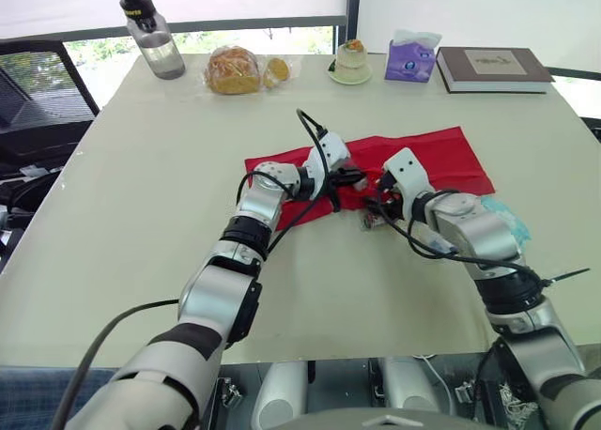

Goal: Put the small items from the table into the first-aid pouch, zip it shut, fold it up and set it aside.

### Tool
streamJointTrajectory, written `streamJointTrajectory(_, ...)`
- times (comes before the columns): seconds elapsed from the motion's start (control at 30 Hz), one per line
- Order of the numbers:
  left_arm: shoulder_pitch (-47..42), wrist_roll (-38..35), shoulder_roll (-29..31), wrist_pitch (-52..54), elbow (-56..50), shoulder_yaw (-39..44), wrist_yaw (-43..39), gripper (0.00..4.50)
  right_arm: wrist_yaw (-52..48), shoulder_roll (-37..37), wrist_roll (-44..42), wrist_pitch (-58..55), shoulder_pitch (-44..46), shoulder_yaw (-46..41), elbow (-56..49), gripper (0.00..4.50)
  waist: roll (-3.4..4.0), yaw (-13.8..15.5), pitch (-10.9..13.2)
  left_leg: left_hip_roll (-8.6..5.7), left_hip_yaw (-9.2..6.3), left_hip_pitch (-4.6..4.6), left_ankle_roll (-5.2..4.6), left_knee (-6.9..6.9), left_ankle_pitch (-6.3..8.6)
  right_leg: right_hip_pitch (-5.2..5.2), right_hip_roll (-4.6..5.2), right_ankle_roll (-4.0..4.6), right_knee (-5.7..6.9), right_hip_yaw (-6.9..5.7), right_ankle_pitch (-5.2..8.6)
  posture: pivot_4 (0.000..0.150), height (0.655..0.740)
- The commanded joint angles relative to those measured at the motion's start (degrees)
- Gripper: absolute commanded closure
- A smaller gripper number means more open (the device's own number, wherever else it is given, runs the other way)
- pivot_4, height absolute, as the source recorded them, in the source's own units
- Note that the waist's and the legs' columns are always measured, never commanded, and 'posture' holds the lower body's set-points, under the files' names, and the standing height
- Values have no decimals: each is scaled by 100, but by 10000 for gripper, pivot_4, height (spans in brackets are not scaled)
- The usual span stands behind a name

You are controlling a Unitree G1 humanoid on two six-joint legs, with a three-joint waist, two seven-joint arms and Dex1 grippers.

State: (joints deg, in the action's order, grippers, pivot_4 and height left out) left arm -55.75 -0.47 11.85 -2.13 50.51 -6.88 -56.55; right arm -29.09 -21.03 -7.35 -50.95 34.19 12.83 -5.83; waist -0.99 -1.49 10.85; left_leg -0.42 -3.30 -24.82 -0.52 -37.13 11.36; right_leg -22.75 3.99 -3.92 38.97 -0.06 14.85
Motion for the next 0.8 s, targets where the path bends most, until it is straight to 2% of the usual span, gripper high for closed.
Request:
streamJointTrajectory(0.03, -186, -326, 17, 231, -22, 214, -238, 45000, -241, -146, -145, 205, -27, -136, -297, 20798, 0, -19, 0, 0, 0, 0, 0, 0, 0, 0, 0, 0, 0, 0, 0, 1500, 7332)
streamJointTrajectory(0.07, -197, -364, 13, 313, -19, 224, -296, 45000, -276, -151, -157, 220, -6, -112, -272, 23928, 0, -35, 0, 0, 0, 0, 0, 0, 0, 0, 0, 0, 0, 0, 0, 1500, 7332)
streamJointTrajectory(0.13, -218, -422, 2, 471, -13, 243, -395, 45000, -243, -96, -121, 279, 60, -75, -178, 35569, 0, -55, 0, 0, 0, -1, 0, -1, 0, 0, 0, 0, 0, 0, 0, 1500, 7332)
streamJointTrajectory(0.17, -226, -418, 3, 492, -5, 239, -417, 45000, -203, -46, -95, 321, 95, -61, -108, 38195, 0, -61, 0, 0, 0, 0, 0, -1, 0, 0, 0, 0, 0, 0, 0, 1500, 7332)
streamJointTrajectory(0.2, -234, -401, 7, 488, 9, 234, -423, 45000, -171, -2, -70, 360, 123, -46, -40, 44270, 0, -62, 0, 0, 0, 0, 0, -1, 0, 0, 0, 0, 0, 0, 0, 1500, 7332)
streamJointTrajectory(0.47, -282, -368, -4, 434, 82, 193, -518, 45000, -2, 304, 438, 1202, 440, 329, 914, 44270, 0, -70, 0, -1, 1, 0, 0, -1, 0, 0, 1, 0, 0, 0, 0, 1500, 7332)
streamJointTrajectory(0.8, -194, -345, -15, 446, -50, 123, -620, 45000, 135, 951, 699, 2163, 881, 307, 1895, 44270, 1, -82, 0, 0, 0, 0, 1, 1, 0, -1, 0, 0, 0, 0, 0, 1500, 7332)
